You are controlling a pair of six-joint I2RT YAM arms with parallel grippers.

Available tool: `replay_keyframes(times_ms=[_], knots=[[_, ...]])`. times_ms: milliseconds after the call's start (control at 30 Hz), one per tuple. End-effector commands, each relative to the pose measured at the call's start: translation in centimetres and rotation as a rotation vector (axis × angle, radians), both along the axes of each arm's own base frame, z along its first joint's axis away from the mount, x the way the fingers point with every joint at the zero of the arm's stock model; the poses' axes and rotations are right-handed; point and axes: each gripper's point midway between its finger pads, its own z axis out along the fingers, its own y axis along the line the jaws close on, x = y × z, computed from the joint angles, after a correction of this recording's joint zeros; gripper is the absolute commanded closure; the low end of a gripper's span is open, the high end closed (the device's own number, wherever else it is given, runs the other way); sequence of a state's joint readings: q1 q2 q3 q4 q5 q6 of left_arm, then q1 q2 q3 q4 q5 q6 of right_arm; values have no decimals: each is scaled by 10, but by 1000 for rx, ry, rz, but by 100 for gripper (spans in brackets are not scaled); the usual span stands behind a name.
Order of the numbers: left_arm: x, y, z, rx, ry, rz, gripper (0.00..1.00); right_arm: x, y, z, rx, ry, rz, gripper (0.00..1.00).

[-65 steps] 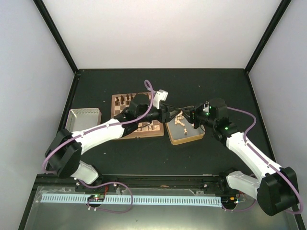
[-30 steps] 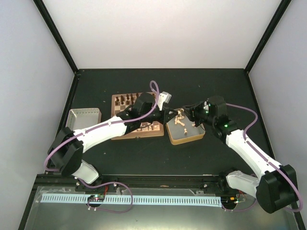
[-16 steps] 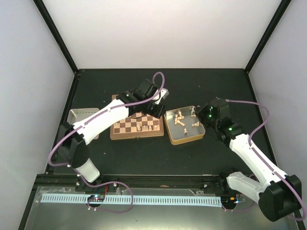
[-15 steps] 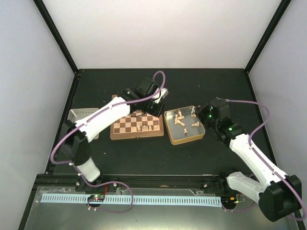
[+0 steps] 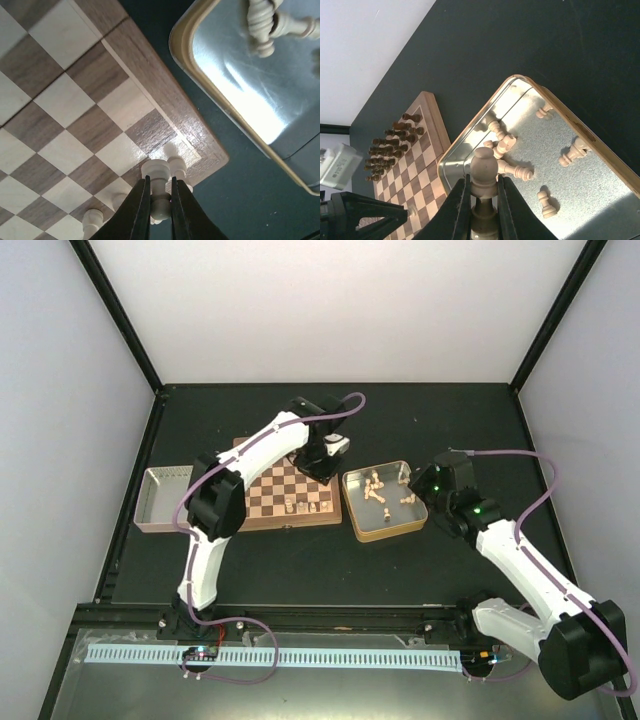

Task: Set up the chess pieces on the board
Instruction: Place the chess piece on the chessboard.

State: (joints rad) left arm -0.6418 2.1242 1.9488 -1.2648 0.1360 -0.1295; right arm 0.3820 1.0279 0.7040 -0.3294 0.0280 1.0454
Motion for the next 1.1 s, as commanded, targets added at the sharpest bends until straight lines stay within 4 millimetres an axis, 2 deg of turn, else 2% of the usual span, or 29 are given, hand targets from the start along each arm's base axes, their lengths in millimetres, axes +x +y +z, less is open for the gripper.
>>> replay_keyframes(times_ms=[0,233,600,767,1067], knots=[[-13,3,-1,19,74,-22,99,4,-6,-3,-49,-15,-17,99],[-20,2,-20,39,134,-28,98,5,-7,-5,-56,-11,-20,99],[-6,-6,-39,38,118,1,98,7,-2,-8,-49,2,-4,99],[-8,-4,-60,67,157,2,97,7,-2,-8,-51,1,-2,99],[-3,-6,-63,66,144,12,92,7,-2,-10,-51,7,2,99]])
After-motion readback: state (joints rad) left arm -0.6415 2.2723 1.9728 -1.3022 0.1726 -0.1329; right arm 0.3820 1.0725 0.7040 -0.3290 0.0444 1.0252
